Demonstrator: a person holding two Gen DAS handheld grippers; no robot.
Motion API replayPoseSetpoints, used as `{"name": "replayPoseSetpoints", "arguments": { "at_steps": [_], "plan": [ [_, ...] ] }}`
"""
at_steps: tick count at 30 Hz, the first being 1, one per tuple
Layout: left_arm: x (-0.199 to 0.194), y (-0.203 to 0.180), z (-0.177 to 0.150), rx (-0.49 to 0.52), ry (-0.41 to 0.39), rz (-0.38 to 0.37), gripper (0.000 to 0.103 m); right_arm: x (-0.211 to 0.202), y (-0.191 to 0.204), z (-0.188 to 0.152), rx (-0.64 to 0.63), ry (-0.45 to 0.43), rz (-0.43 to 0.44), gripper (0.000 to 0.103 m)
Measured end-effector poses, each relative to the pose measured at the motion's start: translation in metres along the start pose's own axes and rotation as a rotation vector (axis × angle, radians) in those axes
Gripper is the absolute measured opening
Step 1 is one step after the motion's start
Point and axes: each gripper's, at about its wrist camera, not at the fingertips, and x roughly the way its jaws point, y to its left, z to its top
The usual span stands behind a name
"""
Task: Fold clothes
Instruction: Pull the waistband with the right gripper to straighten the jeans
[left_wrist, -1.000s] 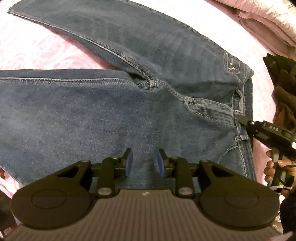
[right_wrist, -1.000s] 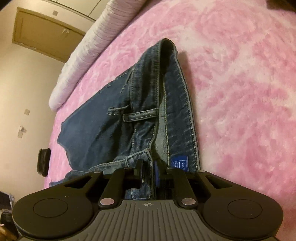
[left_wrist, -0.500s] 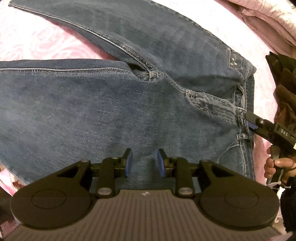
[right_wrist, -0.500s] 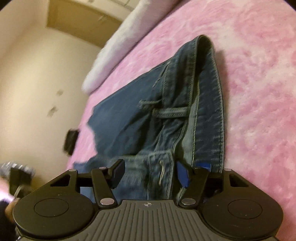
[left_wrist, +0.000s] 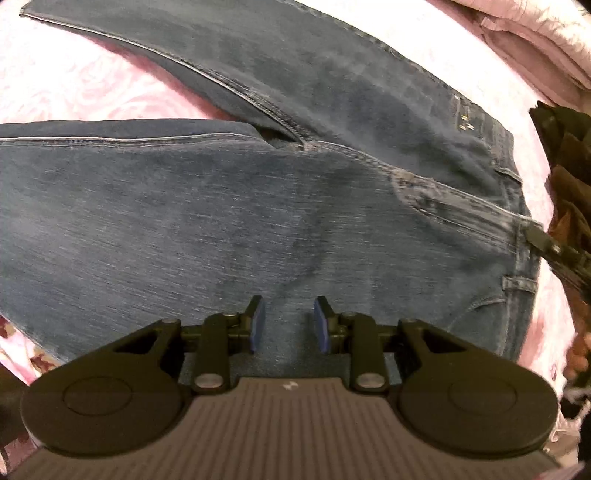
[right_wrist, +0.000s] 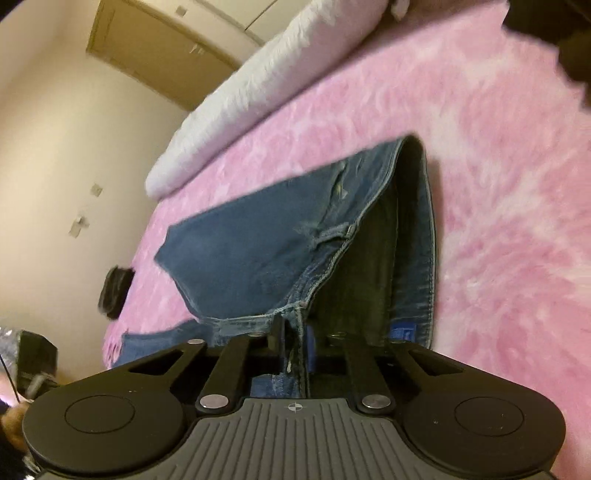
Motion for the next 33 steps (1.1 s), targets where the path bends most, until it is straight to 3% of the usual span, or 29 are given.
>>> {"name": "replayPoseSetpoints", "arguments": {
  "at_steps": [4, 7, 9, 12, 13, 15, 18, 23, 26, 28, 33],
  "plan": [
    [0.004, 0.004, -0.003, -0.004, 0.000, 0.002, 0.025, 0.031, -0.009, -0.016, 0.012, 0.081, -0.236, 0.005],
    [0.001, 0.008, -0.009, -0.002, 0.001, 0.007, 0.025, 0.039, -0.021, -0.019, 0.103, 0.048, -0.219, 0.005],
    [-0.002, 0.012, -0.011, -0.010, -0.005, 0.010, 0.025, 0.033, -0.011, -0.015, 0.099, 0.065, -0.270, 0.008],
    [-0.007, 0.018, -0.014, -0.022, -0.014, 0.014, 0.025, 0.015, 0.020, -0.014, -0.079, 0.013, -0.464, 0.031],
    [-0.008, 0.021, -0.015, -0.026, -0.017, 0.015, 0.025, 0.010, 0.028, -0.015, -0.119, -0.016, -0.473, 0.040],
    [-0.010, 0.024, -0.015, -0.031, -0.022, 0.017, 0.025, 0.012, 0.026, -0.014, -0.080, -0.028, -0.374, 0.041],
    [-0.015, 0.029, -0.015, -0.028, -0.038, 0.009, 0.025, 0.024, -0.002, -0.007, 0.087, -0.012, -0.249, 0.040],
    [-0.013, 0.036, -0.022, -0.039, -0.030, 0.015, 0.025, 0.034, -0.052, 0.001, 0.271, -0.034, -0.131, 0.040],
    [-0.009, 0.039, -0.024, -0.055, -0.027, 0.017, 0.025, 0.043, -0.071, 0.004, 0.313, -0.028, -0.038, 0.038],
    [-0.008, 0.041, -0.022, -0.061, -0.032, 0.021, 0.025, 0.049, -0.074, 0.008, 0.310, 0.001, -0.002, 0.016],
    [-0.013, 0.049, -0.010, -0.086, -0.060, 0.034, 0.025, 0.062, -0.066, 0.011, 0.234, 0.075, -0.017, 0.019]
  ]
}}
